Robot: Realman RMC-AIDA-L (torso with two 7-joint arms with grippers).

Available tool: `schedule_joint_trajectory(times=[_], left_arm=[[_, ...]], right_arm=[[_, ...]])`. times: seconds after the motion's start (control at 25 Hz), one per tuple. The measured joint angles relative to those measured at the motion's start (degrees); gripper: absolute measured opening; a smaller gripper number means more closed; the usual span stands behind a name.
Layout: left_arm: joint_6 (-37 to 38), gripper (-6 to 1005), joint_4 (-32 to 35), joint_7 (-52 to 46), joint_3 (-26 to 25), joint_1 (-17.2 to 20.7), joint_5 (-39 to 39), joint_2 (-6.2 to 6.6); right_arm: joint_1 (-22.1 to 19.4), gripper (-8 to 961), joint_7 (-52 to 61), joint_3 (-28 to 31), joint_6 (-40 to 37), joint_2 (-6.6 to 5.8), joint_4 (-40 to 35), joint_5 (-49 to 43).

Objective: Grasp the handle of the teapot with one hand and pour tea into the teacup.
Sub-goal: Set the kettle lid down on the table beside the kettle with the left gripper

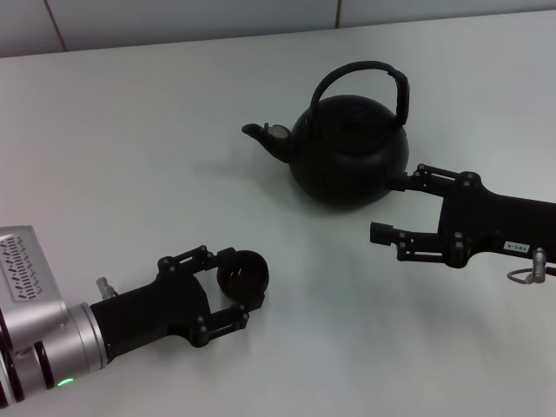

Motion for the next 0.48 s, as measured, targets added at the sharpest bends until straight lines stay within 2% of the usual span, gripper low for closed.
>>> schedule_joint_trajectory(times=[0.48], left_arm=[[-2.23, 686, 0.37, -0.15, 1.39, 0.08, -0.25, 0.0]], right_arm=[[0.39, 820, 0.0, -0.06, 0.3, 0.0, 0.0, 0.08]])
